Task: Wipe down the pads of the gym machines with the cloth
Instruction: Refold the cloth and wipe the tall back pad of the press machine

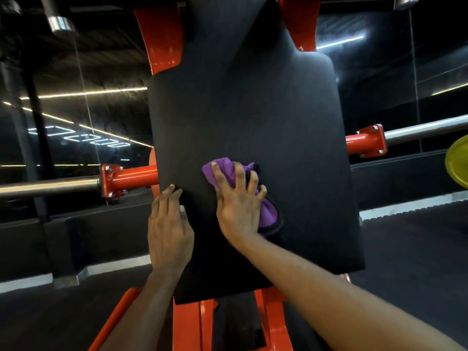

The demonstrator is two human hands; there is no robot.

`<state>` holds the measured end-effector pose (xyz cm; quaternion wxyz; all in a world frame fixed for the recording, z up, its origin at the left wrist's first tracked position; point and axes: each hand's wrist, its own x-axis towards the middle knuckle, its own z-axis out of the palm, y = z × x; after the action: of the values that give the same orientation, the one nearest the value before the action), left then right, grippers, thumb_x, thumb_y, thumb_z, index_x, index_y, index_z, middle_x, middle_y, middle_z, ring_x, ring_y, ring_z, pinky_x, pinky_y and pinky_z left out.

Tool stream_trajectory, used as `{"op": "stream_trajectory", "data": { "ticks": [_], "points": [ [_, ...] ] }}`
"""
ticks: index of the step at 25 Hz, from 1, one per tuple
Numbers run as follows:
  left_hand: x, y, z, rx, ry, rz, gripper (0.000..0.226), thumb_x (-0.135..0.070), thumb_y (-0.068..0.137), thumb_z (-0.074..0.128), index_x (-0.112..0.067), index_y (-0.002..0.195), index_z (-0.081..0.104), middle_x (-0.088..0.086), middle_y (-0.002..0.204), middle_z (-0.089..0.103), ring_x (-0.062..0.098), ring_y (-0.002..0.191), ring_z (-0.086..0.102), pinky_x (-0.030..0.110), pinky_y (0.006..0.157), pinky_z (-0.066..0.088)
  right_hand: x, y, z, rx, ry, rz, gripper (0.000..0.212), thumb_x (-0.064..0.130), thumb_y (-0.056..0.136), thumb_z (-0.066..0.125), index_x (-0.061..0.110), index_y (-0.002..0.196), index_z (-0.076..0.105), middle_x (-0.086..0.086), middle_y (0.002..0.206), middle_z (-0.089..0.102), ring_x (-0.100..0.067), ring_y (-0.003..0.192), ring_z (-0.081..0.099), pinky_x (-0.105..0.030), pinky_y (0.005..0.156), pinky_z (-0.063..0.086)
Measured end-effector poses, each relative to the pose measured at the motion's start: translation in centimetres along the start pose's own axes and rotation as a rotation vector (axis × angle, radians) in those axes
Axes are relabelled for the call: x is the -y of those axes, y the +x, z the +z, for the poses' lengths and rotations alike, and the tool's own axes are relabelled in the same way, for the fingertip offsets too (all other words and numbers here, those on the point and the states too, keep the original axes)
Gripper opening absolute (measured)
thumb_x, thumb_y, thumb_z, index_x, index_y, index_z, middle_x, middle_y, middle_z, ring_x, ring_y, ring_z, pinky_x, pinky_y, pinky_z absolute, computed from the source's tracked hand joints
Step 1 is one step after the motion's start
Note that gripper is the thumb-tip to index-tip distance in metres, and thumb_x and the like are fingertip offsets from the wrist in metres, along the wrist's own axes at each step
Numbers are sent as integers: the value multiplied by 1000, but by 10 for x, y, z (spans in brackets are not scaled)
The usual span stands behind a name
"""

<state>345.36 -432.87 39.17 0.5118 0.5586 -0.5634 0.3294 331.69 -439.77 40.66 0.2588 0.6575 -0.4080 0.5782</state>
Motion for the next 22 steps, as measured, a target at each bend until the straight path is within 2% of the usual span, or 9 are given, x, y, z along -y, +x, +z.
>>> {"op": "stream_trajectory", "data": {
  "ticks": [2, 5, 7, 9, 11, 13, 15, 19, 22],
  "points": [
    [-7, 5, 3, -10, 7, 6, 40, -8, 99, 47, -8, 138, 51, 6, 149, 45, 23, 139, 38, 41, 114, 37, -37, 42, -14, -48, -34, 35, 61, 29, 98, 55, 42, 153, 34, -10, 157, 29, -43, 134, 31, -71, 102, 34],
    [-19, 12, 8, -60, 43, -8, 36, -9, 99, 46, -8, 134, 55, 8, 143, 50, 26, 131, 45, 42, 104, 44, -100, 132, -46, -180, 56, 496, 51, 32, 102, 46, 45, 151, 36, -10, 159, 28, -43, 141, 26, -70, 109, 25],
    [-20, 22, 8, -92, 72, -19, 34, -8, 96, 45, -9, 128, 56, 8, 135, 55, 28, 120, 53, 45, 92, 50, -100, 168, -58, -212, 72, 592, 47, 35, 103, 43, 46, 149, 37, -7, 158, 28, -42, 142, 26, -68, 109, 25],
    [-19, 29, 8, -99, 90, -10, 32, -10, 93, 44, -9, 122, 57, 9, 125, 58, 28, 108, 56, 45, 80, 51, -63, 173, -45, -151, 28, 419, 47, 37, 103, 44, 43, 150, 39, -8, 160, 28, -42, 142, 26, -68, 108, 27],
    [-18, 35, 6, -113, 96, -16, 30, -13, 93, 40, -7, 117, 57, 12, 116, 59, 27, 100, 55, 43, 74, 49, -17, 150, -25, -118, -30, 51, 50, 36, 101, 49, 40, 150, 41, -8, 157, 34, -42, 137, 32, -66, 102, 34],
    [-18, 37, 5, -134, 97, -30, 30, -15, 93, 38, -6, 115, 56, 14, 113, 58, 27, 98, 53, 41, 74, 47, 4, 119, -11, -1, -45, -309, 57, 34, 99, 53, 40, 153, 35, -7, 158, 32, -40, 137, 31, -66, 102, 36],
    [-25, 31, 9, -157, 95, -24, 30, -15, 93, 39, -7, 117, 56, 14, 120, 57, 30, 106, 54, 45, 81, 48, -16, 105, -11, 77, -46, -419, 60, 33, 99, 52, 42, 155, 30, -4, 161, 27, -38, 139, 27, -67, 104, 35],
    [-59, 14, 26, -96, 54, 131, 37, -14, 96, 42, -11, 129, 58, 8, 145, 49, 29, 134, 45, 47, 105, 41, -108, 93, -38, -54, -87, -51, 57, 32, 97, 51, 46, 150, 38, -6, 156, 34, -37, 131, 34, -65, 99, 36],
    [-86, 8, 41, 6, 29, 263, 42, -16, 98, 40, -13, 138, 55, 4, 153, 43, 25, 144, 37, 47, 113, 36, -169, 76, -61, -107, -48, 235, 57, 29, 96, 50, 47, 149, 39, -6, 152, 34, -37, 128, 36, -69, 100, 34]
  ]
}}
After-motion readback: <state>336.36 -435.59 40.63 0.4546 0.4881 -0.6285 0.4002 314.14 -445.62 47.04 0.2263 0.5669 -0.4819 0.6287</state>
